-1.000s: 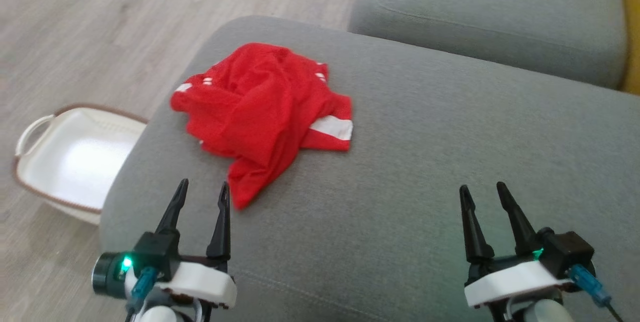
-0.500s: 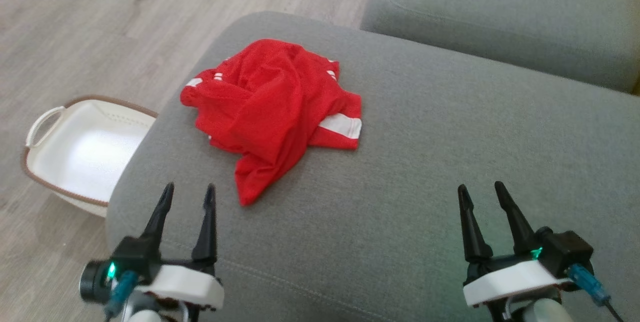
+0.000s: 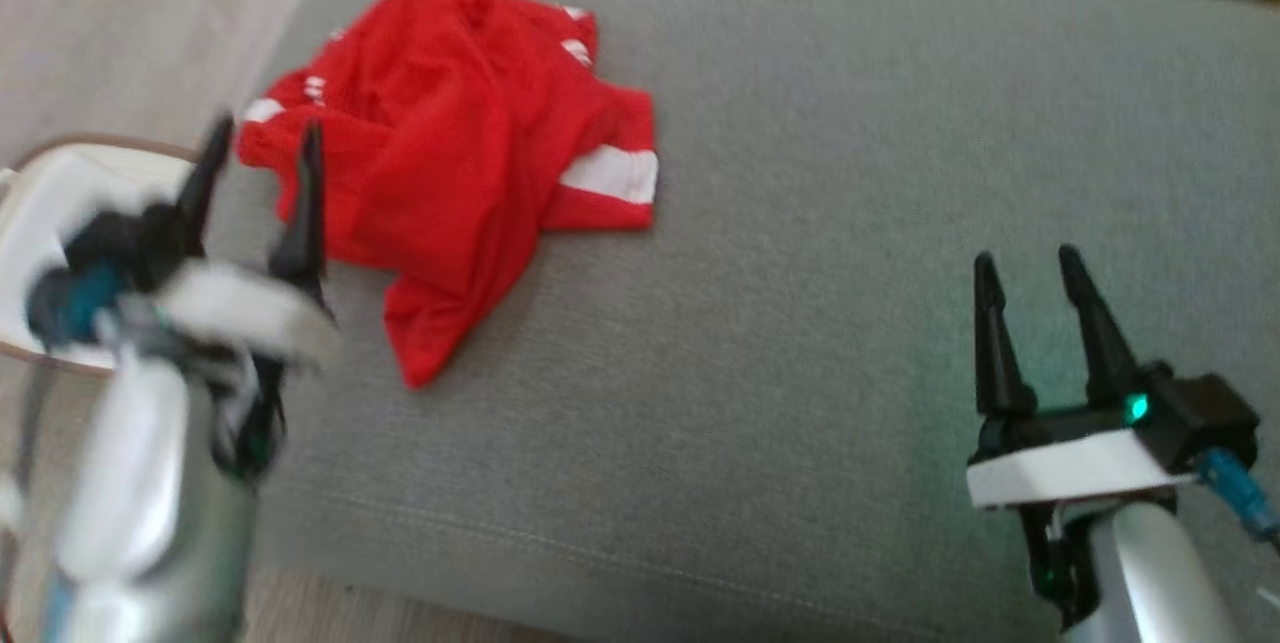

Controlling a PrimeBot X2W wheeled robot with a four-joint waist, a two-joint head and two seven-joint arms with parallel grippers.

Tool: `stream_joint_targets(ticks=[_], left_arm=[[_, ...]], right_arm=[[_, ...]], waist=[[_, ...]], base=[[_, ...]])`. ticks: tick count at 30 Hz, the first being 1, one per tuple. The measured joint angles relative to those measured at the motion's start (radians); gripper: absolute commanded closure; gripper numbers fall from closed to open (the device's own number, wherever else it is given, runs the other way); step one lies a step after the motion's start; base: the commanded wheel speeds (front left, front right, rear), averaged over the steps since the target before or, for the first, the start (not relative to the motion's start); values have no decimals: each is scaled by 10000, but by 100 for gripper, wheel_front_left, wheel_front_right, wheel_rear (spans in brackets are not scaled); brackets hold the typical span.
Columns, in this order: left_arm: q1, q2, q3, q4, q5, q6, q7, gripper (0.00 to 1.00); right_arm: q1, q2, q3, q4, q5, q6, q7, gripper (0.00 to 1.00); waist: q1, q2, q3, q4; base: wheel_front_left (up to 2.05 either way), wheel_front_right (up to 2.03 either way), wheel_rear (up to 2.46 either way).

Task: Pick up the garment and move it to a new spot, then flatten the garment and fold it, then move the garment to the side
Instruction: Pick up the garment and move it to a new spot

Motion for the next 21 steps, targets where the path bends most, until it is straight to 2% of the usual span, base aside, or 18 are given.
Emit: stream_joint_targets(ticks=[5, 10, 12, 18, 21], left_arm=[[-2452, 625, -150, 1087, -924, -215, 1825, 0], [-4544, 1413, -1116, 2178, -2056, -226, 3749, 0], [-4809, 1549, -1333, 2406, -2334, -261, 4094, 0], [-5990, 2493, -2658, 3871, -3513, -297, 5565, 0], [-6314, 2692, -3124, 4420, -3850, -297, 5950, 0]], right_arm=[[-378, -15, -115, -366, -102, 0, -2, 0], [-803, -23, 107, -696, -117, 0, -2, 0], [-884, -23, 159, -750, -117, 0, -2, 0], [-1099, -31, 232, -943, -104, 0, -17, 0], [-1213, -31, 301, -1011, -104, 0, -44, 0]], waist=[[1, 0, 866, -451], [2, 0, 1669, -958], [2, 0, 1809, -1075], [1, 0, 2646, -1826], [1, 0, 2907, -2113]], base=[[0, 0, 0], [0, 0, 0], [0, 0, 0], [0, 0, 0], [0, 0, 0]])
